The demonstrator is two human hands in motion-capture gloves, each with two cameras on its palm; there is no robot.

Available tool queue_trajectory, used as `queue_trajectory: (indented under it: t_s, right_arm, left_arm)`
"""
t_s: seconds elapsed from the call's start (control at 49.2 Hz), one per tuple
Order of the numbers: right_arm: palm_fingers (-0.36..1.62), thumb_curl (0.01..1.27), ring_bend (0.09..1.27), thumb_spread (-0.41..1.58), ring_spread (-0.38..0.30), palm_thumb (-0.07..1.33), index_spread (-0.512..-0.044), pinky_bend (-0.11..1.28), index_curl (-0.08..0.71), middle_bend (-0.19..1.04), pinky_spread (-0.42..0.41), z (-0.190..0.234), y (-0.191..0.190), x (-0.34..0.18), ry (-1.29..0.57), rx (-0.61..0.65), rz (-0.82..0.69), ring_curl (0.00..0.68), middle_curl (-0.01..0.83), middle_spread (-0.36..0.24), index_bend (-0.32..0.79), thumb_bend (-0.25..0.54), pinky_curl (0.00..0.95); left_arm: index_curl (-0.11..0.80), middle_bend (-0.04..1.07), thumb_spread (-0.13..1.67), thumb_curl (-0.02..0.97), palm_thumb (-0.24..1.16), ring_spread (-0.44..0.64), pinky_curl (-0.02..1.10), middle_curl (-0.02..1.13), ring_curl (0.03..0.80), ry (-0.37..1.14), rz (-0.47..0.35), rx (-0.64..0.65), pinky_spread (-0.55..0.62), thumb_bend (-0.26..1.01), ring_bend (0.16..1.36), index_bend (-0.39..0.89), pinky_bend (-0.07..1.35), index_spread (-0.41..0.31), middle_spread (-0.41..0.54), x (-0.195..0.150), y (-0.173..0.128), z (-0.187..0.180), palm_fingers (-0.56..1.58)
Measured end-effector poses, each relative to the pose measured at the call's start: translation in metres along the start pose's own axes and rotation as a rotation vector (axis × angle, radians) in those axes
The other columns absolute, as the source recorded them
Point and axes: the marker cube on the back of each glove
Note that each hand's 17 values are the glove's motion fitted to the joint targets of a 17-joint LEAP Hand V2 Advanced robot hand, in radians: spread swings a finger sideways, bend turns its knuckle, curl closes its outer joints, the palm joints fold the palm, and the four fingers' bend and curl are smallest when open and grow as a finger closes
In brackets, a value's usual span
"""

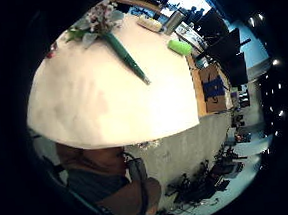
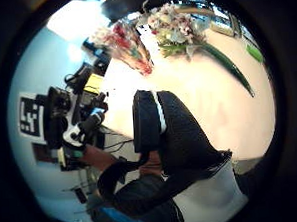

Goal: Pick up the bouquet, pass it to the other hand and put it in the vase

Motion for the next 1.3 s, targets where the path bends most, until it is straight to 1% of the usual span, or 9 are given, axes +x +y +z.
queue_trajectory:
  t_s: [0.061,0.122,0.264,0.305,0.386,0.529,0.875,1.139,1.302]
  right_arm:
    - [0.27,0.07,0.24,0.59,0.109,0.23,-0.227,0.38,0.082,0.2,0.197,-0.003,0.002,-0.001,-0.002,-0.001,0.003,0.055,0.072,0.027,0.18,0.138,0.113]
    - [0.25,0.09,0.24,0.76,0.137,0.24,-0.276,0.39,0.12,0.2,0.242,-0.007,0.004,-0.001,-0.003,-0.008,0.0,0.081,0.1,0.033,0.18,0.127,0.15]
    - [0.22,0.13,0.25,0.99,0.176,0.24,-0.332,0.4,0.171,0.19,0.298,-0.004,0.002,-0.001,-0.001,-0.008,-0.008,0.116,0.154,0.041,0.16,0.096,0.2]
    - [0.22,0.14,0.26,1.03,0.182,0.24,-0.34,0.4,0.182,0.19,0.307,-0.005,0.003,-0.002,-0.001,-0.01,-0.008,0.123,0.166,0.042,0.16,0.082,0.21]
    - [0.2,0.16,0.26,1.08,0.192,0.24,-0.352,0.4,0.202,0.19,0.32,-0.005,0.004,-0.003,0.001,-0.01,-0.007,0.137,0.186,0.044,0.16,0.062,0.229]
    - [0.19,0.2,0.26,1.14,0.202,0.27,-0.362,0.41,0.23,0.19,0.331,-0.004,0.002,-0.004,0.004,-0.005,-0.018,0.156,0.216,0.045,0.16,0.036,0.256]
    - [0.16,0.26,0.27,1.18,0.211,0.28,-0.371,0.41,0.269,0.19,0.34,-0.007,0.003,-0.003,0.002,0.0,-0.034,0.195,0.262,0.046,0.16,-0.019,0.302]
    - [0.1,0.28,0.29,1.17,0.211,0.26,-0.374,0.45,0.262,0.18,0.342,0.001,0.002,0.053,0.053,0.019,0.025,0.223,0.282,0.056,0.13,-0.024,0.334]
    - [0.05,0.29,0.3,1.16,0.216,0.26,-0.379,0.48,0.254,0.18,0.341,0.022,-0.011,0.091,0.076,0.011,0.059,0.234,0.289,0.071,0.12,-0.019,0.347]
  left_arm:
    - [0.065,0.22,0.36,0.086,0.03,0.14,0.08,0.09,0.119,-0.002,-0.003,0.002,0.27,-0.02,0.46,0.14,0.27,-0.076,-0.005,-0.001,-0.002,0.001,0.37]
    - [0.095,0.21,0.45,0.117,0.01,0.17,0.11,0.13,0.158,0.002,-0.005,-0.005,0.33,-0.04,0.48,0.15,0.28,-0.091,-0.006,-0.001,-0.001,0.001,0.34]
    - [0.146,0.2,0.58,0.182,0.04,0.21,0.16,0.19,0.197,0.009,-0.001,-0.011,0.41,-0.03,0.51,0.15,0.28,-0.111,-0.007,-0.002,-0.001,0.002,0.31]
    - [0.158,0.2,0.65,0.199,0.09,0.22,0.17,0.2,0.204,0.011,0.0,-0.01,0.43,0.0,0.52,0.15,0.28,-0.113,-0.008,-0.002,-0.002,0.002,0.31]
    - [0.178,0.2,0.76,0.214,0.08,0.23,0.19,0.22,0.215,0.017,0.005,-0.01,0.45,-0.02,0.52,0.14,0.28,-0.117,-0.008,-0.001,-0.001,0.002,0.3]
    - [0.207,0.2,0.85,0.238,0.06,0.24,0.22,0.25,0.231,0.022,0.015,-0.013,0.46,-0.03,0.53,0.14,0.28,-0.12,-0.008,0.001,0.001,0.0,0.29]
    - [0.249,0.19,0.9,0.281,0.02,0.25,0.27,0.3,0.254,0.034,0.027,0.001,0.48,-0.03,0.54,0.14,0.27,-0.122,-0.001,0.004,0.002,-0.004,0.27]
    - [0.259,0.19,0.92,0.298,0.02,0.26,0.29,0.32,0.266,0.051,0.046,0.002,0.48,-0.03,0.54,0.13,0.28,-0.123,0.003,0.004,-0.001,0.0,0.25]
    - [0.259,0.19,0.94,0.301,0.04,0.26,0.31,0.33,0.274,0.051,0.039,0.005,0.48,-0.02,0.55,0.13,0.29,-0.123,0.008,0.007,-0.001,0.002,0.24]
